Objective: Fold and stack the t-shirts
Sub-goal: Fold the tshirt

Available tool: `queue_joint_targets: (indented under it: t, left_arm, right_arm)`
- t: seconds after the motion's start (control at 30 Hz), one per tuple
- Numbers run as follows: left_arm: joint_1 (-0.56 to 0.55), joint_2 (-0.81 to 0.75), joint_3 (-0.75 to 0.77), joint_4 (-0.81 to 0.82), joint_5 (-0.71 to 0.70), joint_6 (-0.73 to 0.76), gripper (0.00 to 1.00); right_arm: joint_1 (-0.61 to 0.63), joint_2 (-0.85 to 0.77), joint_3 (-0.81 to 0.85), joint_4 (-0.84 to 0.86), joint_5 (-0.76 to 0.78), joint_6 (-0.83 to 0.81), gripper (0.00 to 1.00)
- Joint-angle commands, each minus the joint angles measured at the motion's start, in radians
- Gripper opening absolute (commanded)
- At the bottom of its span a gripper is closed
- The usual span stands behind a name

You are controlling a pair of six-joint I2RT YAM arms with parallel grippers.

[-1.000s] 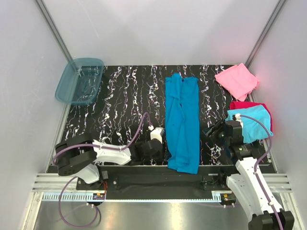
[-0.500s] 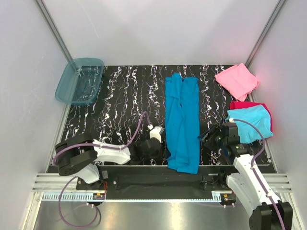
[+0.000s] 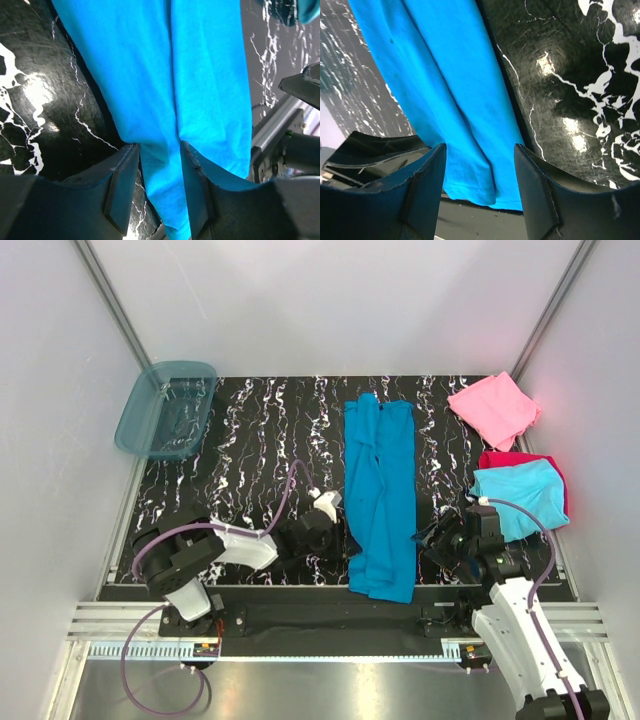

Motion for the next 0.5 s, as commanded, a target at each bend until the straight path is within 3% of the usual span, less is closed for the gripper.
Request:
queue_joint_targets:
  t: [0.0,0.47]
  left_arm:
    - [0.007,-0.029,-0.04,0.069,0.059,-0.003,0.45]
    - [0.01,-0.155,-0.092,0.012,0.036,0.0,0.44]
  right_arm:
    - [0.002,-0.03,-0.009,-0.038,-0.013,0.035,0.63]
    - [0.005,0.028,-0.025,0.008,-0.044,0.05,0.63]
